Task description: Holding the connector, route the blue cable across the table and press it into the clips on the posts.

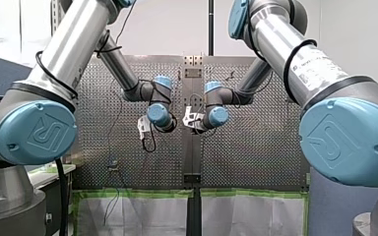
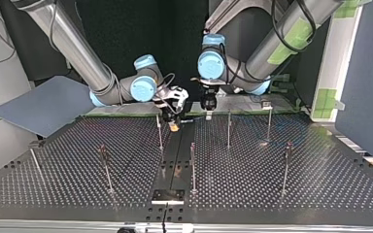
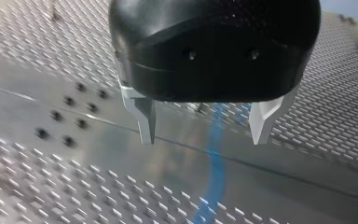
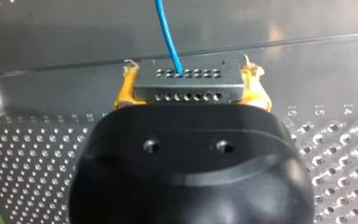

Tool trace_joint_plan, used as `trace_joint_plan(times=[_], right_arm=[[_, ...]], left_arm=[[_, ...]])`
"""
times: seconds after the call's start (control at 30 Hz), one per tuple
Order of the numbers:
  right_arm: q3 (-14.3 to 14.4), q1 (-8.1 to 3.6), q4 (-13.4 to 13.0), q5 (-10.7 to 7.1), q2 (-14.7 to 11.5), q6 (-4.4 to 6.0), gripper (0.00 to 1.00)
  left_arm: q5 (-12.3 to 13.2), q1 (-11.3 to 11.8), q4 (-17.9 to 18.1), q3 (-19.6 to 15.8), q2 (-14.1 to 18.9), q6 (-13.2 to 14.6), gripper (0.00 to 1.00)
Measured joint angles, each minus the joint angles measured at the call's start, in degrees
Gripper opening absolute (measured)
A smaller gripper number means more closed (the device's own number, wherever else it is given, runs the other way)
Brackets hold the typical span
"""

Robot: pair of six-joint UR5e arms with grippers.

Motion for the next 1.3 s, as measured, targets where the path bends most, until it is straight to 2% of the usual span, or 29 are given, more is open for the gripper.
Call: trace_joint_plan(times=[0.17, 0.3, 0.47, 0.63, 0.9, 1.07, 1.3], right_arm=[[0.02, -0.4, 0.03, -0.12, 0.0, -0.03, 0.0], [0.02, -0.38, -0.01, -0.11, 0.0, -0.04, 0.0], [0.03, -0.2, 0.07, -0.24, 0.0, -0.04, 0.0], [0.03, -0.17, 0.12, -0.34, 0.0, -0.06, 0.0], [0.02, -0.32, 0.06, -0.36, 0.0, 0.01, 0.0], [0.01, -0.48, -0.01, -0.61, -0.01, 0.16, 0.0], [-0.02, -0.59, -0.09, -0.71, -0.02, 0.22, 0.0]], left_arm=[[-2.03, 0.34, -1.98, 0.01, -2.53, -0.19, 0.98], [-1.72, 0.53, -1.66, 0.03, -3.77, -0.21, 0.98], [-0.45, 0.53, 0.49, 0.1, -4.09, -0.29, 0.98], [-0.45, 0.3, 2.81, 0.11, -4.1, -0.56, 0.98], [-3.03, 0.9, 7.64, 0.28, -4.16, -1.26, 0.98], [-3.39, 1.48, 10.35, 1.62, -4.19, -1.41, 0.98], [-2.38, 1.77, 10.8, 2.69, -4.2, -1.44, 0.98]])
